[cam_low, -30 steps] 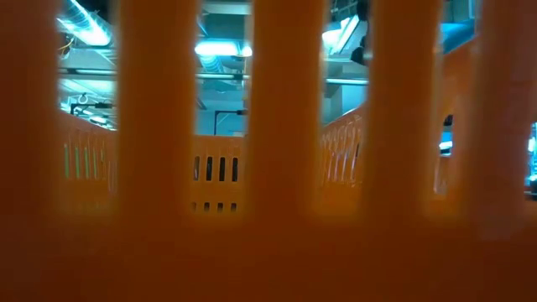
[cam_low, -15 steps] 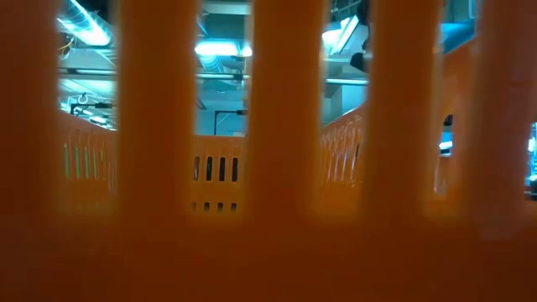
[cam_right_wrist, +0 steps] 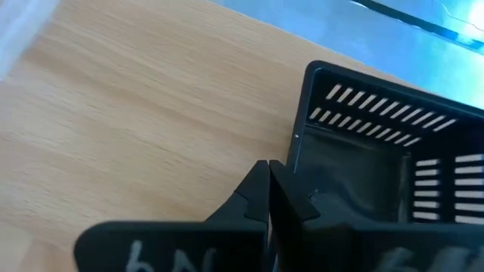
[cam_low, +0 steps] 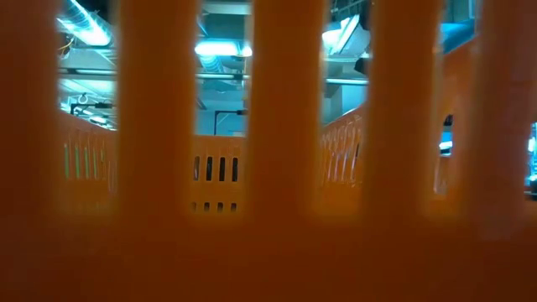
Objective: Stack baskets on shelf by color
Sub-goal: Put the top right black bin on the shelf, then put the middle green bin on the shelf
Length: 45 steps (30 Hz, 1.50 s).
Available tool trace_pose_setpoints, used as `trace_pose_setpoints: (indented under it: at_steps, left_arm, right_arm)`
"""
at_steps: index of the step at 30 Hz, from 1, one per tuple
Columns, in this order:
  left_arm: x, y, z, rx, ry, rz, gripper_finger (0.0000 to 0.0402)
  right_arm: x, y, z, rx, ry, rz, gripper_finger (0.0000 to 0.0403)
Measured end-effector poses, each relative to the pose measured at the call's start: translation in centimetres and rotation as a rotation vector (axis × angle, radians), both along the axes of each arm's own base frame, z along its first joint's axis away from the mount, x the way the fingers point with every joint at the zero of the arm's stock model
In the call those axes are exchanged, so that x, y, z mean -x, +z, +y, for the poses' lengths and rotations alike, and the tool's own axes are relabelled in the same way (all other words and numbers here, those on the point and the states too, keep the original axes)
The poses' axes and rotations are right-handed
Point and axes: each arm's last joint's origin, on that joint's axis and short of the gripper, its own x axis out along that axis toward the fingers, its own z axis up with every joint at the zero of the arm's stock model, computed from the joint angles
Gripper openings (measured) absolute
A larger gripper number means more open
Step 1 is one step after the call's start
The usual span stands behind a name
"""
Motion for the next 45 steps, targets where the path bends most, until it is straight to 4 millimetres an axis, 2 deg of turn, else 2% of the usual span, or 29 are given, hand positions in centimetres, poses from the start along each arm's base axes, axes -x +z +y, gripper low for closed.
trace_pose_setpoints:
  at_steps: [12, 15, 18, 23, 30, 37, 41, 45]
  left_arm:
    - [0.0, 0.0, 0.0, 0.0, 0.0, 0.0, 0.0]
    - [0.0, 0.0, 0.0, 0.0, 0.0, 0.0, 0.0]
    - [0.0, 0.0, 0.0, 0.0, 0.0, -0.001, 0.0]
    - [-0.1, 0.1, 0.0, 0.0, 0.0, -0.012, 0.0]
    - [-0.5, 0.7, 0.0, -0.001, 0.0, -0.09, 0.0]
    - [-0.7, 1.2, 0.0, 0.035, 0.02, -0.135, 0.0]
    - [-0.5, 0.8, -0.1, 0.041, 0.022, -0.095, 0.0]
    - [0.0, 0.0, -0.3, 0.103, 0.056, 0.026, 0.0]
  right_arm:
    - [0.6, -0.1, -0.1, 0.033, -0.032, 0.088, 0.0]
    - [0.4, -0.1, 0.2, 0.031, 0.008, 0.102, 0.0]
    - [-0.2, 0.0, 1.4, 0.006, 0.12, 0.095, 0.0]
    - [-0.9, 1.2, 5.2, 0.027, 0.292, 0.039, 0.0]
    - [-0.4, 3.3, 12.0, 0.049, 0.518, -0.131, 0.0]
    - [-0.6, 4.0, 18.3, 0.044, 0.79, -0.247, 0.0]
    - [-0.8, 3.8, 22.6, 0.024, 0.963, -0.316, 0.0]
    - [-1.0, 3.7, 26.6, 0.064, 1.091, -0.39, 0.0]
